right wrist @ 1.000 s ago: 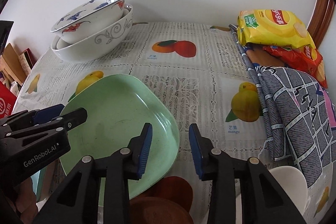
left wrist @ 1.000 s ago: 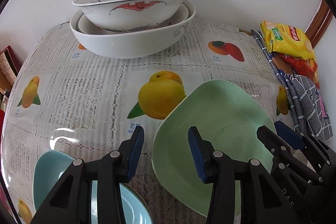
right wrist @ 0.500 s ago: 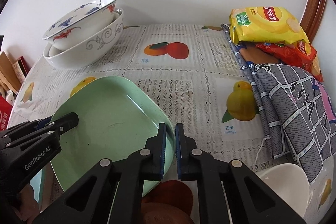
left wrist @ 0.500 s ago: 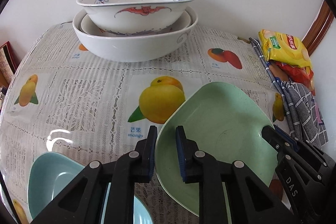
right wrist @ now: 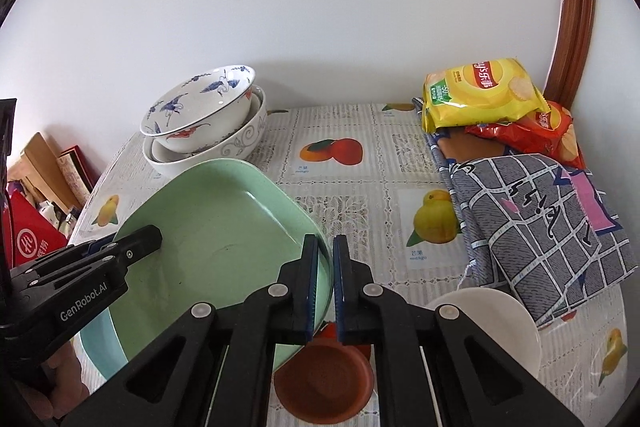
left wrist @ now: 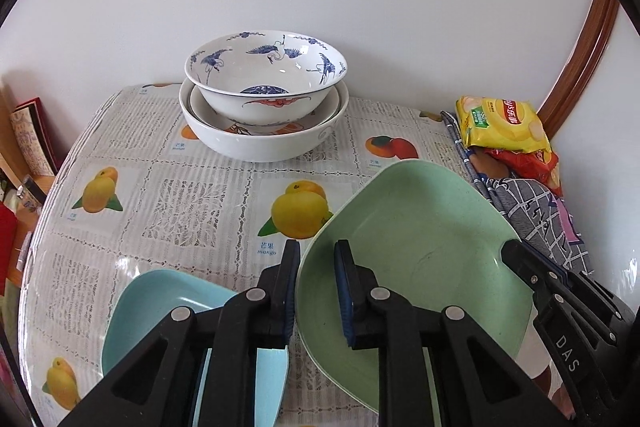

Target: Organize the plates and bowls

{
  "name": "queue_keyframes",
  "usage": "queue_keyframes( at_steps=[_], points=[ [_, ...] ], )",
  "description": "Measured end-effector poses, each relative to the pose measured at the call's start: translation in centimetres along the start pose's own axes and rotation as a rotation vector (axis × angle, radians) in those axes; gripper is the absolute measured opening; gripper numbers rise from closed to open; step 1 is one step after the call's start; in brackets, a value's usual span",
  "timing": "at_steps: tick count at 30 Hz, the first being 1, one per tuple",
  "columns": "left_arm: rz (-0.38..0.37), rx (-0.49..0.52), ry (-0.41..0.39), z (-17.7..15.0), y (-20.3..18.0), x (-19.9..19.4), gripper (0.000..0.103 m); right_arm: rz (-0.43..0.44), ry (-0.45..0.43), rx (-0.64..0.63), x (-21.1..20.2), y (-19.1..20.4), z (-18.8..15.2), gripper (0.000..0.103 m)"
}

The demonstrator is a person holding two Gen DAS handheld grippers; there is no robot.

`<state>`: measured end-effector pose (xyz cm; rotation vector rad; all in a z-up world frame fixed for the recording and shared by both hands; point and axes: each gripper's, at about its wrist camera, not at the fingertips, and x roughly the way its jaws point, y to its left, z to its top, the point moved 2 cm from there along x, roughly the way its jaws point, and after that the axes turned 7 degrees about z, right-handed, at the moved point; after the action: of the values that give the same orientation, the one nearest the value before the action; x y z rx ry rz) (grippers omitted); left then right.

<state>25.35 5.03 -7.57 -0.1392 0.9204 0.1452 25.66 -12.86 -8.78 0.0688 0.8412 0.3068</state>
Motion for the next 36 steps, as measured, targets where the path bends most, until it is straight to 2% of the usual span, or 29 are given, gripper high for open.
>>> queue_keyframes(
  at_steps=[16,28,36],
  points=[
    [-0.042,0.007,-0.042,-5.1,-0.2,-6.6,0.016,0.000,-0.070,0.045,-7.7,0.8,-4.7,0.007],
    [-0.056,0.037,-0.069,-5.4,-0.7,-8.7,0.016,-0.027,-0.102,0.053,-10.2,1.1,-5.2,0.007],
    [-0.052,0.038,-0.080,-5.3,-0.5,-9.6,0.016,-0.013,-0.116,0.061,-10.8,1.4,-4.9,0.007]
  ],
)
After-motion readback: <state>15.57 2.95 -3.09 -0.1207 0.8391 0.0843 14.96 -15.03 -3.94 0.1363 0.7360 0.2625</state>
